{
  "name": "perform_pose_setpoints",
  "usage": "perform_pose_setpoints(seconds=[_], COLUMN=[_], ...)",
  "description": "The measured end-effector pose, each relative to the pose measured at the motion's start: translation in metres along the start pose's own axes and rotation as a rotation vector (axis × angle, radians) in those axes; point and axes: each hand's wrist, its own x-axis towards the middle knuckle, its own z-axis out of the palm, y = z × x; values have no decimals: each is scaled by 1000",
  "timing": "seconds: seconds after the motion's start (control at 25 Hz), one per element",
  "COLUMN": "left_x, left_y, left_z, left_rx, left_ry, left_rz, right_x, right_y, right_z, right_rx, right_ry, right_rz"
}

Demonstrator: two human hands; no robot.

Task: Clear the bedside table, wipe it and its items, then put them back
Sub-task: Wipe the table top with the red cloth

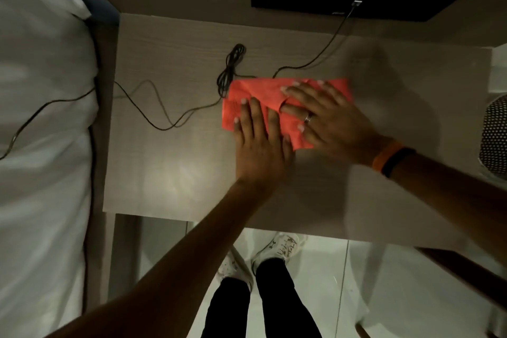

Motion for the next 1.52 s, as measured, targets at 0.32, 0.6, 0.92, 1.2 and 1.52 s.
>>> perform_pose_setpoints(seconds=[0.32,0.6,0.92,1.2,1.52], left_x=[94,107,23,-136,-142], left_y=[26,72,44,64,90], left_z=[-14,-4,11,45,68], left_rx=[72,164,130,119,87], left_ry=[-14,-48,-2,-63,-98], left_rz=[-33,185,209,166,267], right_x=[42,-18,-65,-177,-213], right_y=[63,102,27,-69,-41], right_z=[-8,3,12,25,38], right_rx=[44,57,115,195,114], right_ry=[98,74,108,-5,-19], right_rz=[138,228,248,135,67])
